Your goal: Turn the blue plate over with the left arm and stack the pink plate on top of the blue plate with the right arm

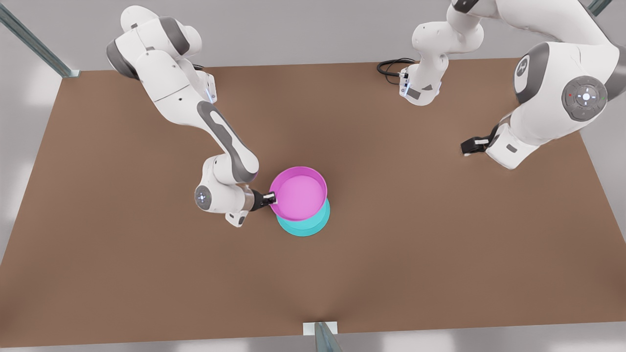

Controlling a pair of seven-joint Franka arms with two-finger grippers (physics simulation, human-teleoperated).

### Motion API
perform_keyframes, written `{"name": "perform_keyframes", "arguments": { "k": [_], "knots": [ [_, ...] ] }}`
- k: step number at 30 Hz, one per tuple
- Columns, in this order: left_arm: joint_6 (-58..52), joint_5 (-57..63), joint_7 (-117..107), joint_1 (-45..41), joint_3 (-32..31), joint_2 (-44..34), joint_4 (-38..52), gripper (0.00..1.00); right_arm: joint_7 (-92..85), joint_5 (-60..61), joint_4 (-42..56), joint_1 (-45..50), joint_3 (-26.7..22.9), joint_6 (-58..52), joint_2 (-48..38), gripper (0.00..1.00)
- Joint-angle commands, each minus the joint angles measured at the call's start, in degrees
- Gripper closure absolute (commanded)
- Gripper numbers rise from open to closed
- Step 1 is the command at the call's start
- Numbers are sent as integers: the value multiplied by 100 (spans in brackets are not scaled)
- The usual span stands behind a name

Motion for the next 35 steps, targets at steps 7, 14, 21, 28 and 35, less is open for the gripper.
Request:
{"name": "perform_keyframes", "arguments": {
  "k": [7,14,21,28,35],
  "knots": [
    [-353,-9,280,-4,-19,100,81,0,1391,-34,137,17,-10,-29,104,0],
    [-678,-335,280,5,7,179,28,0,1198,-245,928,-132,-1565,-2673,-247,0],
    [-705,-352,298,23,7,258,37,0,600,-1993,2870,-1908,-1961,-5626,-230,0],
    [-696,-344,298,49,8,258,72,0,670,-4340,3416,-1381,-1952,-6674,-2365,0],
    [-687,-335,298,67,16,311,54,0,662,-4332,3047,-1636,-1926,-6533,-2699,0]
  ]
}}
